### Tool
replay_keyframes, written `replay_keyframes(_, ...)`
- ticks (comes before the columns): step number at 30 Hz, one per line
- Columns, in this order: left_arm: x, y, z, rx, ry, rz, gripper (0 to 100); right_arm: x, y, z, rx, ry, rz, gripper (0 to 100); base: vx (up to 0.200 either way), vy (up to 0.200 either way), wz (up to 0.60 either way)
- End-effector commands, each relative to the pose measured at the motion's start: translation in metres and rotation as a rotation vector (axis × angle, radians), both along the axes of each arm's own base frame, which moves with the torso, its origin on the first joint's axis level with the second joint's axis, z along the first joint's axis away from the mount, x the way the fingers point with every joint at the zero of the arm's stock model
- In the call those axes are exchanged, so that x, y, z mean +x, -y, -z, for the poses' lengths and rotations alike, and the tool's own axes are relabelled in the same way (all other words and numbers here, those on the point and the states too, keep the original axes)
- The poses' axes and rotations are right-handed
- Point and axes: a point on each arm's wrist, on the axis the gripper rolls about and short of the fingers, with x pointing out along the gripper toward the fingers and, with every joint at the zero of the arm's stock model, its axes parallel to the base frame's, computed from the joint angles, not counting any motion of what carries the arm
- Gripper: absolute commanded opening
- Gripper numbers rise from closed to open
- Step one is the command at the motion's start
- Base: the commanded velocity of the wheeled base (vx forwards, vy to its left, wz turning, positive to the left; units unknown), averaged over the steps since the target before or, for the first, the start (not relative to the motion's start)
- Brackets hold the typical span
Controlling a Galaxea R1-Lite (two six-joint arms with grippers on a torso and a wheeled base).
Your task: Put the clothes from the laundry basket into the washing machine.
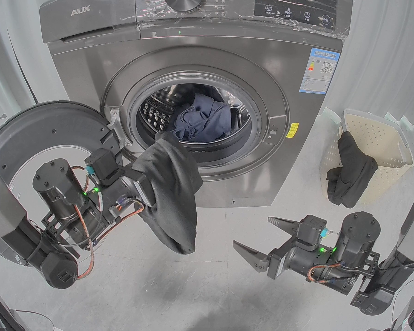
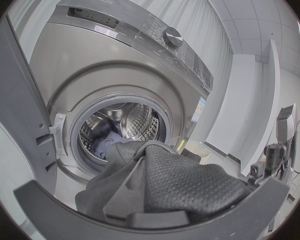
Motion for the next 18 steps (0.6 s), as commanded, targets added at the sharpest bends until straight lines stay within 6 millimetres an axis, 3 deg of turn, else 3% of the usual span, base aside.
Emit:
replay_keyframes(1, -0.012, -0.005, 0.003, 0.021, -0.018, 0.002, 0, 0.001, 0.013, -0.007, 0.009, 0.012, 0.036, 100, 0.000, 0.000, 0.00)
replay_keyframes(13, -0.013, -0.004, 0.013, 0.114, -0.002, -0.013, 0, 0.003, 0.010, -0.005, 0.009, 0.008, 0.035, 100, 0.000, 0.000, 0.00)
replay_keyframes(18, -0.012, -0.003, 0.015, 0.121, -0.006, -0.010, 0, 0.002, 0.009, -0.004, 0.007, 0.006, 0.031, 100, 0.200, 0.000, 0.00)
